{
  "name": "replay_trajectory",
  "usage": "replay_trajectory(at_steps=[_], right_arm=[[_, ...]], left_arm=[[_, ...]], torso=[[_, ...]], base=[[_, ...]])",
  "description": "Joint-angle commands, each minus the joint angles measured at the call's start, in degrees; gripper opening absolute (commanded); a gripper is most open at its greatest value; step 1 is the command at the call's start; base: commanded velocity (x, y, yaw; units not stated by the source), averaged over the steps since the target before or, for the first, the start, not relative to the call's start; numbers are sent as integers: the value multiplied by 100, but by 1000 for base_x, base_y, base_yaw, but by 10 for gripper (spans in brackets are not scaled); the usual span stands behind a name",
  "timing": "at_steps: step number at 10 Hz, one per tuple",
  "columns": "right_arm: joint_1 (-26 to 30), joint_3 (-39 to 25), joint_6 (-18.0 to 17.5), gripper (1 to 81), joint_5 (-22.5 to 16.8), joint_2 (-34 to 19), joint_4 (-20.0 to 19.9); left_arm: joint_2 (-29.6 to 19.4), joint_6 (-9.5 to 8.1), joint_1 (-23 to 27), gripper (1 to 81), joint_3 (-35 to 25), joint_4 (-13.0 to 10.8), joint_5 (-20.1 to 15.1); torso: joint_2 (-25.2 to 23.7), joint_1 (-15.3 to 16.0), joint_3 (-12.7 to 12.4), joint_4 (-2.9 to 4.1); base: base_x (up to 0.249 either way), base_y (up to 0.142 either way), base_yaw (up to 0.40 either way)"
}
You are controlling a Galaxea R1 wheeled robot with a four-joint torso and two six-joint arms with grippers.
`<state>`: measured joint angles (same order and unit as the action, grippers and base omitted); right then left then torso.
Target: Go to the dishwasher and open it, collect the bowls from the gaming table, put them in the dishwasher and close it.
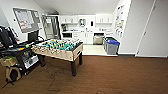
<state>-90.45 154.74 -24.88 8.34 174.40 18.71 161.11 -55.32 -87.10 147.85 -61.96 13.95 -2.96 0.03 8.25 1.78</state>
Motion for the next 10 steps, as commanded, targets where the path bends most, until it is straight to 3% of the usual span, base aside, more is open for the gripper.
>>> replay_trajectory(at_steps=[1,10], right_arm=[[189,-41,18,10,-271,27,80],[190,-23,71,10,-271,54,54]], left_arm=[[-131,21,198,10,7,-96,-155],[-123,21,189,10,16,-96,-155]], torso=[[0,0,0,0],[0,-2,0,0]], base=[[109,-62,0],[109,-84,0]])
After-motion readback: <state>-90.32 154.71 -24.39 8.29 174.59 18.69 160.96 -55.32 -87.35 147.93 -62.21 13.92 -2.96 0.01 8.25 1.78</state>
